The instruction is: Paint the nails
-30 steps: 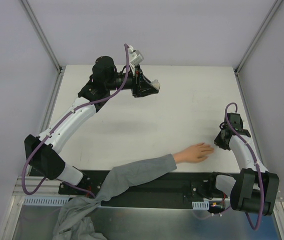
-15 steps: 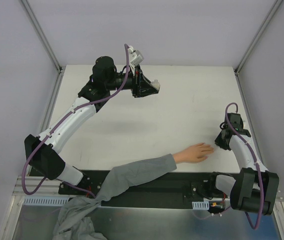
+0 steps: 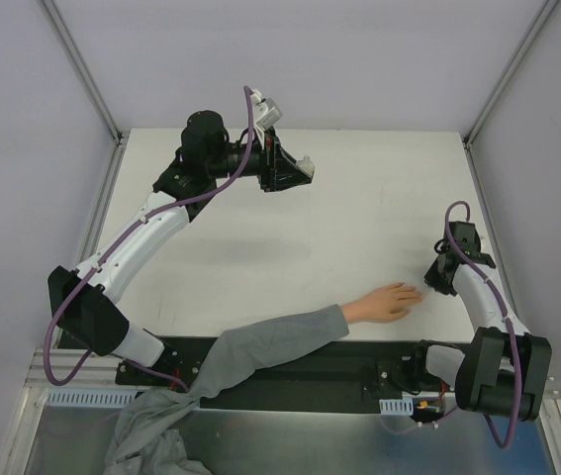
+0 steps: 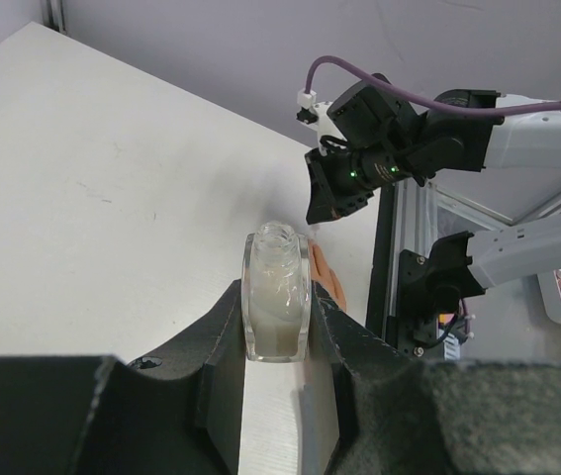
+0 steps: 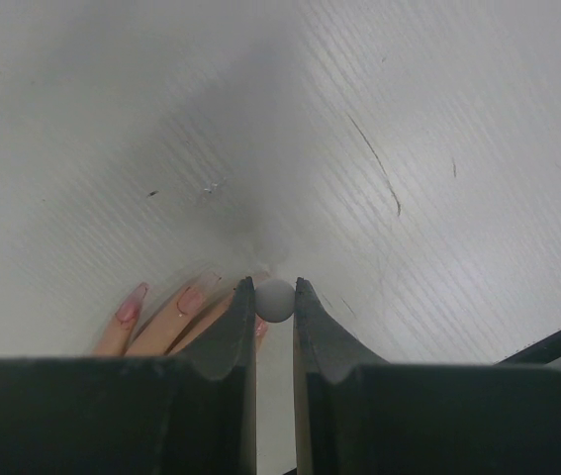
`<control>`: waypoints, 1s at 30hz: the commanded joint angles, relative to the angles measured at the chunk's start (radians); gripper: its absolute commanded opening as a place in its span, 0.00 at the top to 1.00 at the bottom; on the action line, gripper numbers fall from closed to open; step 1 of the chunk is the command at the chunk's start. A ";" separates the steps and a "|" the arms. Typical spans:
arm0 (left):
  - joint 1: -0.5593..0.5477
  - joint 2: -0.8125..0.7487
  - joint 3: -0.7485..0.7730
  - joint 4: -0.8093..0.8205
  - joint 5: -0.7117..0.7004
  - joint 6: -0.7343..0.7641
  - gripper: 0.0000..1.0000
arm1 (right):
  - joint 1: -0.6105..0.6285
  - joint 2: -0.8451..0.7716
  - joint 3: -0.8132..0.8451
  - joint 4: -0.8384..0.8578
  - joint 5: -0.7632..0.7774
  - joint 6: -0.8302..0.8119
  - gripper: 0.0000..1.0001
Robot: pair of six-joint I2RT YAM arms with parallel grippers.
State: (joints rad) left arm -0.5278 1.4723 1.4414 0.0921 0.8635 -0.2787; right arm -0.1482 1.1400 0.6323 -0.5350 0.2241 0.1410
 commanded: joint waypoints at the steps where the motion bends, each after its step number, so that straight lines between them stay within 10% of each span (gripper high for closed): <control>1: 0.012 -0.021 0.007 0.052 0.031 -0.010 1.00 | -0.010 -0.022 0.053 -0.008 0.017 -0.006 1.00; 30: 0.015 -0.027 -0.010 0.078 0.031 -0.031 1.00 | 0.013 -0.069 0.014 -0.068 -0.048 0.028 1.00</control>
State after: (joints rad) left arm -0.5217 1.4723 1.4380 0.1005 0.8635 -0.2905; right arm -0.1440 1.1122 0.6449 -0.5690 0.1886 0.1505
